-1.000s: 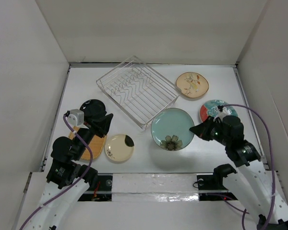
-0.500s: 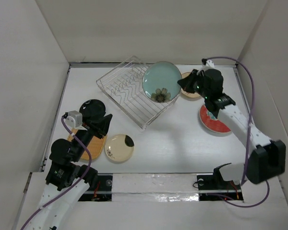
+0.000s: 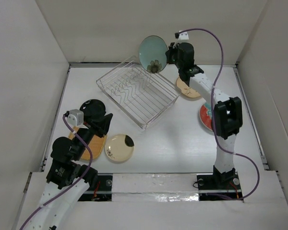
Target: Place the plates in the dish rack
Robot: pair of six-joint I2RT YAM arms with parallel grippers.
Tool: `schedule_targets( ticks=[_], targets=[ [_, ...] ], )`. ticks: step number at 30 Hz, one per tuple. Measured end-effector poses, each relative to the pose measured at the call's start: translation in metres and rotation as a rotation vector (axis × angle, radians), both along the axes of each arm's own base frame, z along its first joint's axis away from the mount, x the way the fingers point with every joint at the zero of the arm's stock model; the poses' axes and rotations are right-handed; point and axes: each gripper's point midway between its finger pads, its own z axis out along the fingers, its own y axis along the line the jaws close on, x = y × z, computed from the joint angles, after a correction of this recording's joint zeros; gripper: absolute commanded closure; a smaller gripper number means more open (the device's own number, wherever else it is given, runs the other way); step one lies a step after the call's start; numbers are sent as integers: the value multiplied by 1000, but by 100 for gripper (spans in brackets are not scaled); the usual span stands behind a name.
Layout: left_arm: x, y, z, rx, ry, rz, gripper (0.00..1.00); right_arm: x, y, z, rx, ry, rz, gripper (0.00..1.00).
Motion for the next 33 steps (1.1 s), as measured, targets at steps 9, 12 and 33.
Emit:
schedule_targets(
  ticks=[9,12,33],
  targets=[
    [8,-1,-9,22,34,15,64,32,30,-33,-156,-25,-9,100],
    [9,0,-10,26,37,18,64,32,35,-41,-202,-26,-2,100],
    [11,1,-11,31,40,24,64,-7,81,-80,-613,-145,-70,100]
  ],
)
